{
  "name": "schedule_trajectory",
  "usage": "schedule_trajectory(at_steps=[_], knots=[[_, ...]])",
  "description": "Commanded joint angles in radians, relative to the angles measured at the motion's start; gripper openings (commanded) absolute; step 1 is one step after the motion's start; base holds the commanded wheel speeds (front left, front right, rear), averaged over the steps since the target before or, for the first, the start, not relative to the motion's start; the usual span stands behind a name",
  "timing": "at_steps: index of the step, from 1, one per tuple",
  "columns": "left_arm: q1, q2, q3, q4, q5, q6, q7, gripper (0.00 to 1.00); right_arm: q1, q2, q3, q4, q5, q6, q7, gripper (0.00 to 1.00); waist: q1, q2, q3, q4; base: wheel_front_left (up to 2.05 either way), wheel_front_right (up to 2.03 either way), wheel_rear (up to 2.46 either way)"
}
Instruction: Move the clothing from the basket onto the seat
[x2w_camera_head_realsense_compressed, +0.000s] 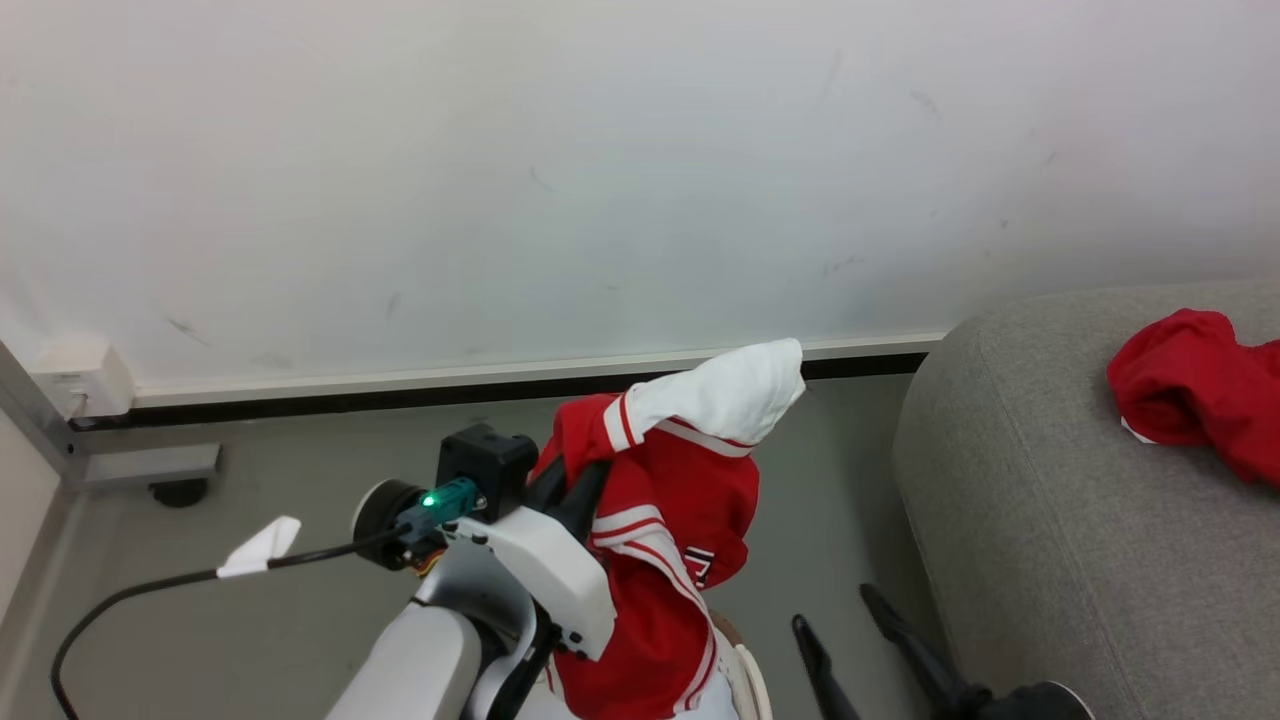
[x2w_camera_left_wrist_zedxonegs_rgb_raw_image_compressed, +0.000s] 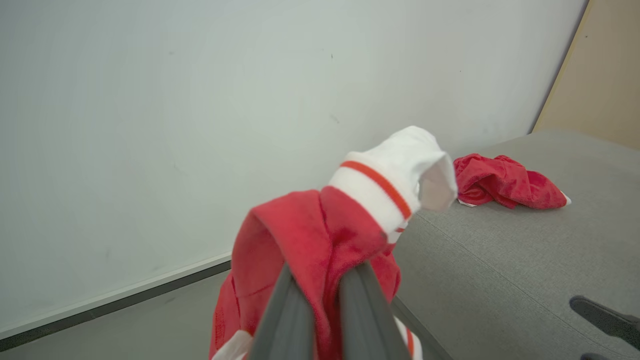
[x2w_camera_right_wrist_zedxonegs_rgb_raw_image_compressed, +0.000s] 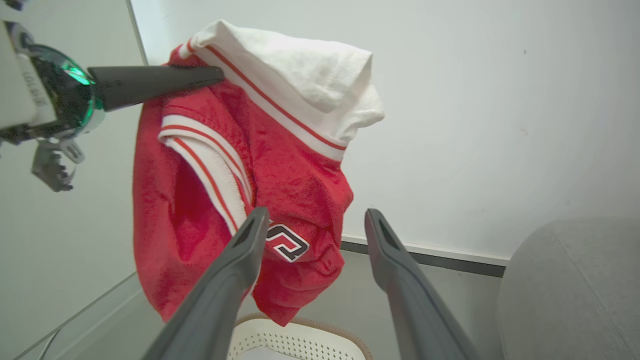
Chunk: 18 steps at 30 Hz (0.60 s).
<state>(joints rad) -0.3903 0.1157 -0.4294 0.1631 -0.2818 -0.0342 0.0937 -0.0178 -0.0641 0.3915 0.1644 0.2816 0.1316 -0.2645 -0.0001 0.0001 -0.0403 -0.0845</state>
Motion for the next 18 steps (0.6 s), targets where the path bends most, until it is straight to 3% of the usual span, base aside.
schedule_trajectory(at_steps=[1,10,18], knots=[[0.002,-0.001,-0.002,-0.009,-0.017,0.002,0.002,0.00,-0.028,-0.019,0.045,-0.002,-0.005,-0.001,0.000,1.00,0.0001,-0.0001,0.001,0.001,0.00,0.00,0.00],[0.000,-0.013,-0.027,-0.037,-0.023,0.003,0.018,0.00,-0.173,-0.047,0.273,0.060,-0.007,-0.002,0.002,1.00,0.0001,-0.0001,-0.001,0.000,0.00,0.00,0.00],[-0.010,-0.027,-0.065,-0.055,-0.027,-0.001,0.029,0.00,-0.313,0.000,0.304,0.253,-0.074,-0.002,0.003,1.00,0.0001,-0.0001,-0.001,0.015,0.00,0.00,0.00]])
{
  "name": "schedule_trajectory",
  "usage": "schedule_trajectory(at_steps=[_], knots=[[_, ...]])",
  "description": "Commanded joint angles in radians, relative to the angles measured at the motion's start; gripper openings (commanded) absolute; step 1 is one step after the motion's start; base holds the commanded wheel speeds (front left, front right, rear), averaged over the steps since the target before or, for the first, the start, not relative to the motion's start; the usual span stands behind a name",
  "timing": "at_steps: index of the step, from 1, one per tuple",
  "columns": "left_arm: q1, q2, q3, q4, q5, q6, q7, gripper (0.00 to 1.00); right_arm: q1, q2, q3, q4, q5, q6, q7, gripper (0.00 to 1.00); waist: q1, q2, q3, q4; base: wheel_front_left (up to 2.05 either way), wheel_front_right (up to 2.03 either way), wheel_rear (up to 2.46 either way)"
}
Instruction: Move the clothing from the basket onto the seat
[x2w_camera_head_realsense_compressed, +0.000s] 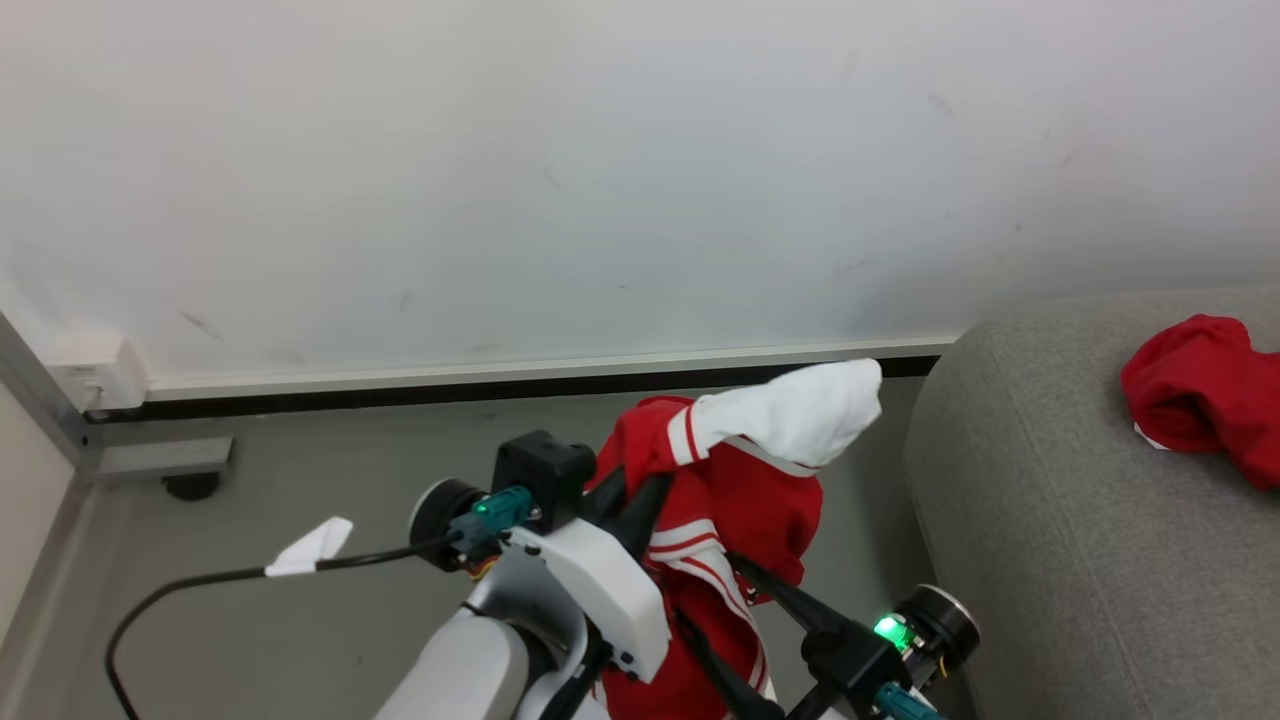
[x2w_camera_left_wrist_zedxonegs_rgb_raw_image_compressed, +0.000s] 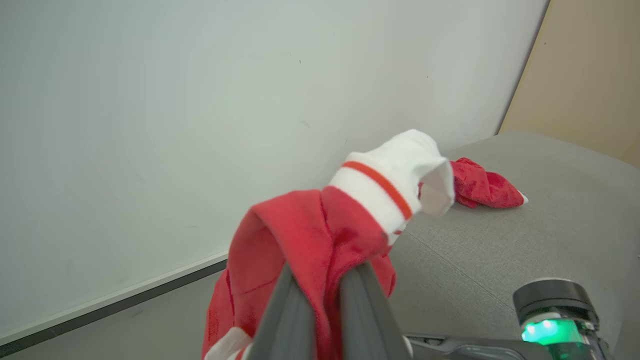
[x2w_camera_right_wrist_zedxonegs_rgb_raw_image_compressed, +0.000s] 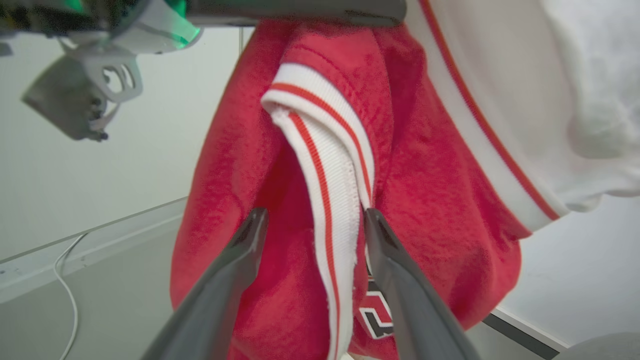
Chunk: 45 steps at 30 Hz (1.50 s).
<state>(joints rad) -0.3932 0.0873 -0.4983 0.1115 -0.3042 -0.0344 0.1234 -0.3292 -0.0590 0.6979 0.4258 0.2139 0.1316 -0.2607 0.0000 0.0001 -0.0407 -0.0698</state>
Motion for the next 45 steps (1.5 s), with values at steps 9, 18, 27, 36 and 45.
schedule_trajectory(at_steps=[9,18,27,36,45], knots=[[-0.014,-0.023,-0.063,-0.017,-0.036,-0.006,0.013,0.00,-0.093,0.008,0.049,0.101,0.075,-0.002,-0.004,1.00,0.0000,-0.0001,-0.002,0.036,0.00,0.00,0.00],[-0.020,-0.023,-0.078,0.005,-0.057,0.012,-0.002,0.00,-0.104,0.007,0.051,0.051,0.168,-0.002,-0.005,0.00,0.0000,-0.0001,0.000,0.046,0.00,0.00,0.00],[-0.005,0.006,-0.066,0.036,-0.044,0.029,-0.032,1.00,-0.071,0.007,-0.020,0.040,0.173,-0.002,-0.005,0.00,0.0000,-0.0001,0.003,0.030,0.00,0.00,0.00],[0.036,0.049,-0.060,0.037,-0.037,0.030,-0.071,1.00,-0.062,0.008,-0.125,0.048,0.143,-0.002,-0.005,0.00,0.0000,-0.0001,0.009,0.016,0.00,0.00,0.00],[0.102,0.111,-0.081,0.066,0.019,0.029,-0.194,1.00,-0.084,0.008,-0.240,0.027,0.091,-0.002,-0.005,0.00,0.0000,-0.0001,0.015,0.010,0.00,0.00,0.00]])
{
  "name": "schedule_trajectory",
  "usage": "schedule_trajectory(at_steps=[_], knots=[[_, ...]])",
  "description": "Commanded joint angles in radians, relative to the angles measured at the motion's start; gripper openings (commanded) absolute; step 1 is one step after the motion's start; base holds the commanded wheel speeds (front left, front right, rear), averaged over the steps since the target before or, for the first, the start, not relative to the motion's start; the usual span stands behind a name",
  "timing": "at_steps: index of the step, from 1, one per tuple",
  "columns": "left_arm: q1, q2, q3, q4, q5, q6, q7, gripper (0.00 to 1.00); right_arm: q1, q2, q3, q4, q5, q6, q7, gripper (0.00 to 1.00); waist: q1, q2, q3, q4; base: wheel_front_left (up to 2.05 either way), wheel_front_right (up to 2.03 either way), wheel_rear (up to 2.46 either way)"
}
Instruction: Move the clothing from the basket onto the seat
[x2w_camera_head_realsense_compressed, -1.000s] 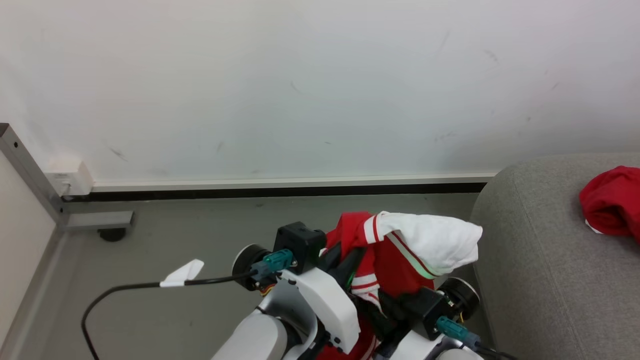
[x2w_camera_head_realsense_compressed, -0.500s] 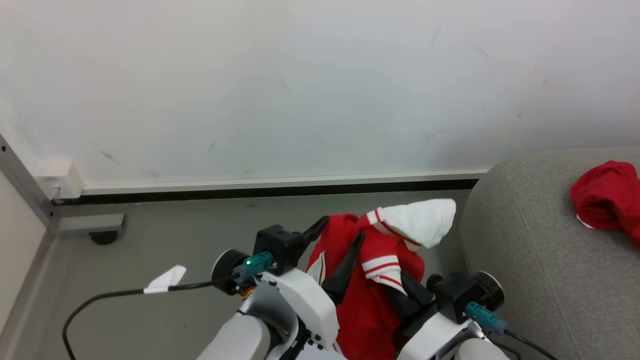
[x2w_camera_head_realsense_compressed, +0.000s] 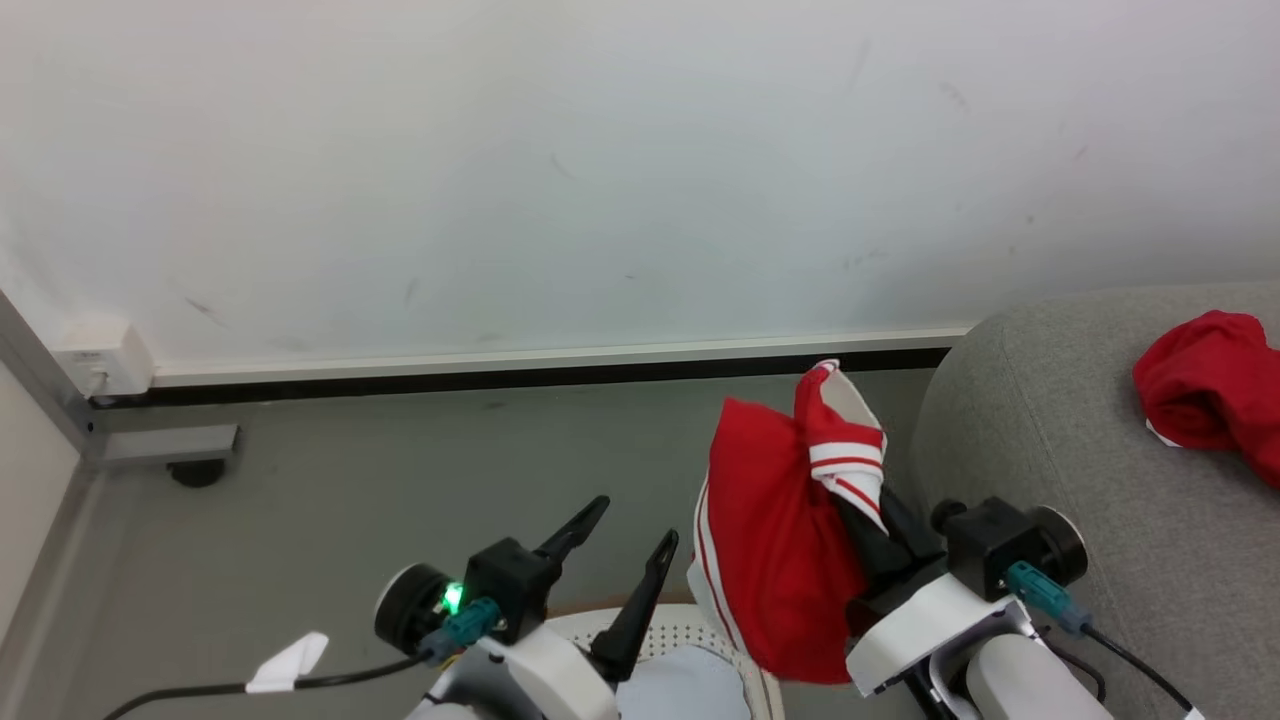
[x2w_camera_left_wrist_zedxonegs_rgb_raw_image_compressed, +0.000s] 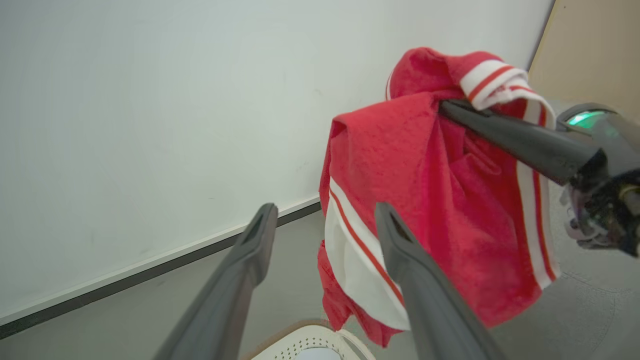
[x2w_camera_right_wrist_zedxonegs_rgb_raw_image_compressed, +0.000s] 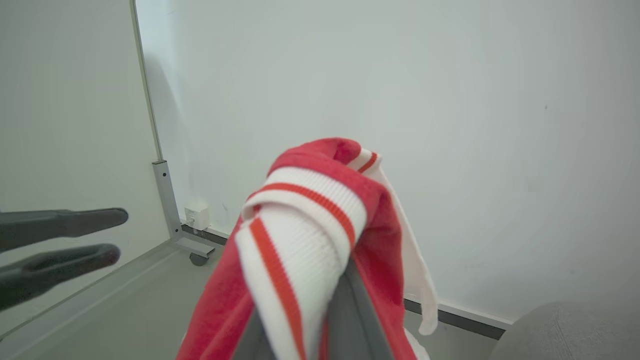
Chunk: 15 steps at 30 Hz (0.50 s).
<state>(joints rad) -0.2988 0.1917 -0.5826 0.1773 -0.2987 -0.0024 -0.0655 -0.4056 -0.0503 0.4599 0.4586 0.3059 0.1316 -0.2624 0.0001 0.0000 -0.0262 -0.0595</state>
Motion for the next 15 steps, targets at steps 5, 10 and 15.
schedule_trajectory(at_steps=[5,10,15], knots=[[0.029,0.015,-0.016,0.036,0.027,-0.003,-0.065,1.00,-0.010,-0.017,-0.047,-0.034,-0.017,-0.002,-0.004,0.00,-0.0001,0.0000,0.002,0.000,0.00,0.00,0.00],[0.026,0.005,-0.024,0.065,0.023,-0.007,-0.098,1.00,-0.003,-0.034,-0.071,-0.055,-0.014,-0.002,-0.004,0.00,-0.0001,0.0000,0.001,-0.005,0.00,0.00,0.00],[0.015,0.002,-0.026,0.078,0.014,-0.009,-0.110,1.00,0.011,-0.041,-0.083,-0.066,-0.010,-0.002,-0.004,0.00,-0.0001,0.0000,0.002,-0.017,0.00,0.00,0.00]])
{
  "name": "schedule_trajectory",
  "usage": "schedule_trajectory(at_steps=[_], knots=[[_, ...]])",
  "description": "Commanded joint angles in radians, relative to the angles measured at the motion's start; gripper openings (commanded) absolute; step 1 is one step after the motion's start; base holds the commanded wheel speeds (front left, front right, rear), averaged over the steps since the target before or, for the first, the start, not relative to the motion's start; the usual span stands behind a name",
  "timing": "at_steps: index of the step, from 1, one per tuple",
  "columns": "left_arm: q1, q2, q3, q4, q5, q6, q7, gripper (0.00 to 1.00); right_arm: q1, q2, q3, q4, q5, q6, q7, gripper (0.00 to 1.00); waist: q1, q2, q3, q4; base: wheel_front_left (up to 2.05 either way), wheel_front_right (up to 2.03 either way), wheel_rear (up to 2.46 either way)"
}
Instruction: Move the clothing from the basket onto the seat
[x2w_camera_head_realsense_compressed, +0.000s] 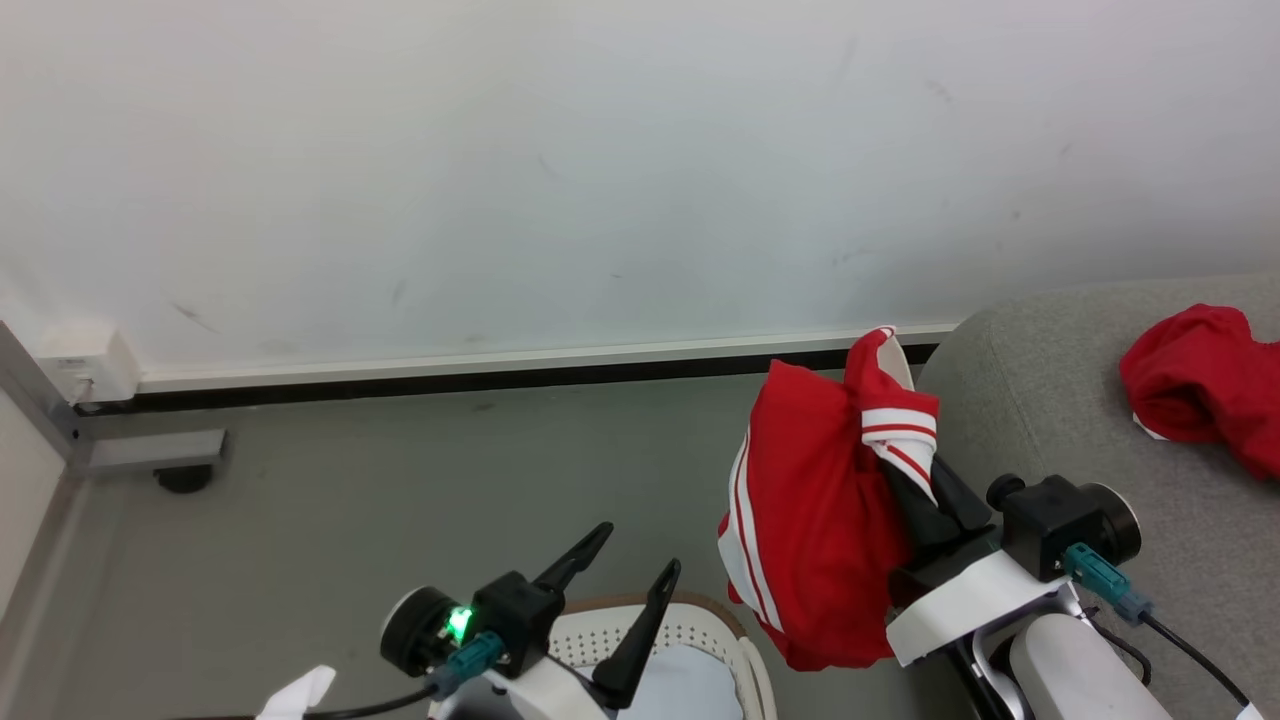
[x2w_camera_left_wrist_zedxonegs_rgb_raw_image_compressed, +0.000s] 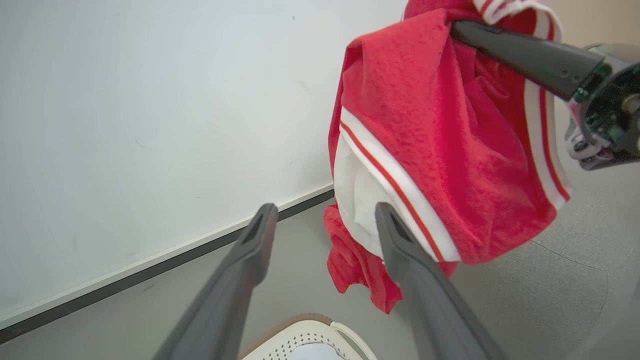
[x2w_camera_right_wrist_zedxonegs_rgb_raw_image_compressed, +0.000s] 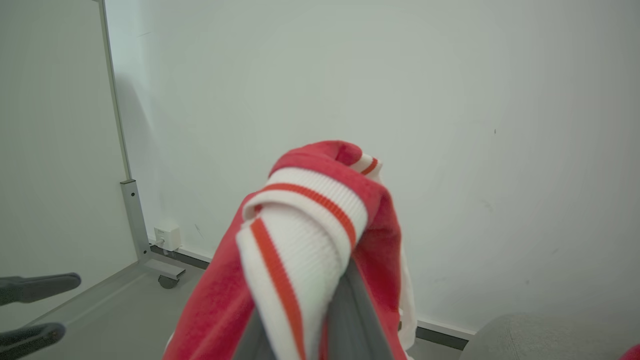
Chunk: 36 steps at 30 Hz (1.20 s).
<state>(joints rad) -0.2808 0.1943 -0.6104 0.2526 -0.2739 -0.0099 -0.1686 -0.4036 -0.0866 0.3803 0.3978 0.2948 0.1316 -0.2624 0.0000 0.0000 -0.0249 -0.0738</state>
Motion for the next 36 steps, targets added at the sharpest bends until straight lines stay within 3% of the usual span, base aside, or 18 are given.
schedule_trajectory(at_steps=[1,7,24,30,36], knots=[[-0.004,0.001,0.001,0.004,-0.012,-0.003,-0.008,1.00,0.011,-0.007,-0.005,-0.007,0.001,-0.002,-0.004,0.00,0.0000,0.0000,0.002,-0.006,0.00,0.00,0.00],[-0.003,0.005,-0.001,0.005,-0.018,0.000,-0.009,1.00,0.017,-0.011,-0.009,-0.018,-0.001,-0.002,-0.004,0.00,0.0000,0.0000,0.007,-0.046,0.00,0.00,0.00],[-0.034,-0.032,-0.040,0.016,-0.027,-0.008,-0.020,1.00,0.028,-0.066,-0.022,-0.059,0.014,-0.002,0.004,0.00,0.0000,0.0000,0.035,-0.338,0.00,0.00,0.00],[-0.056,-0.050,-0.063,0.032,-0.021,-0.018,-0.025,1.00,0.052,-0.092,-0.063,-0.093,0.029,-0.002,0.013,0.00,0.0000,0.0000,0.053,-0.357,0.00,0.00,0.00],[-0.087,-0.060,-0.082,0.041,-0.013,-0.029,-0.021,1.00,0.057,-0.121,-0.115,-0.125,0.043,-0.002,0.022,0.00,0.0000,0.0000,0.081,-0.335,0.00,0.00,0.00]])
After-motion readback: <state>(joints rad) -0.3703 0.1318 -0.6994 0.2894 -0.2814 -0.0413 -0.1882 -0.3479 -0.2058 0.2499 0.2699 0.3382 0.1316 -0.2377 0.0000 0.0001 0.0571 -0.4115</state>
